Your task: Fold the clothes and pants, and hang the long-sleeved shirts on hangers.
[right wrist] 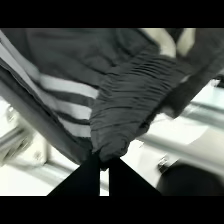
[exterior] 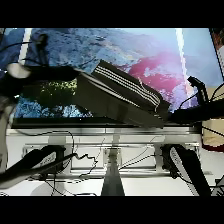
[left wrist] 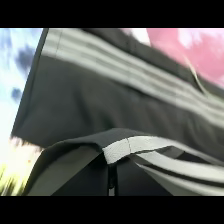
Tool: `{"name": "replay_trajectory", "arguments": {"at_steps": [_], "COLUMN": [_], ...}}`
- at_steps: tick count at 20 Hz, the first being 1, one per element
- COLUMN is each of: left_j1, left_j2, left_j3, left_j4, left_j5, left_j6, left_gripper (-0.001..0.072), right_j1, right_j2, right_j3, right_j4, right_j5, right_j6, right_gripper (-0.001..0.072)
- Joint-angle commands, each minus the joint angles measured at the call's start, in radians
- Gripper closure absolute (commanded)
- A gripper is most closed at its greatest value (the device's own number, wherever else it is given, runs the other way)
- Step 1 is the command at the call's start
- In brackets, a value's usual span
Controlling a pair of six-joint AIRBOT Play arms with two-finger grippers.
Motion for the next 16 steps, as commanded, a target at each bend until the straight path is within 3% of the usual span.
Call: {"name": "replay_trajectory", "arguments": {"at_steps": [1,3,6,7,8,9,10,13,16], "left_j1": [-0.184,-0.235,-0.250,-0.250,-0.247,-0.245,-0.245,-0.242,-0.233], "left_j2": [-0.207,-0.314,-0.422,-0.438,-0.442,-0.439,-0.431,-0.393,-0.351], "left_j3": [0.065,0.126,0.174,0.175,0.175,0.175,0.175,0.175,0.175], "left_j4": [-0.017,-0.017,-0.017,-0.016,-0.016,-0.021,-0.020,-0.020,-0.020], "left_j5": [0.385,0.500,0.532,0.534,0.534,0.535,0.535,0.534,0.534], "left_j6": [-0.005,-0.005,-0.004,-0.004,-0.004,-0.007,-0.006,-0.003,-0.003], "left_gripper": [0.0697,0.0697,0.0692,0.0544,0.0170,0.0020,0.0008,0.0008,0.0010], "right_j1": [-0.001,-0.001,-0.001,-0.001,-0.001,-0.001,-0.001,-0.022,-0.145], "right_j2": [0.000,0.000,-0.028,-0.051,-0.079,-0.111,-0.142,-0.240,-0.340], "right_j3": [-0.026,-0.027,-0.027,-0.026,-0.027,-0.027,-0.026,-0.026,-0.026], "right_j4": [-0.106,-0.167,-0.238,-0.239,-0.239,-0.251,-0.279,-0.468,-0.471], "right_j5": [-0.195,-0.372,-0.591,-0.626,-0.630,-0.624,-0.626,-0.641,-0.558], "right_j6": [0.032,0.108,0.220,0.249,0.249,0.249,0.249,0.266,0.213], "right_gripper": [0.0689,0.0689,0.0689,0.0671,0.0501,0.0220,0.0066,0.0064,0.0065]}}
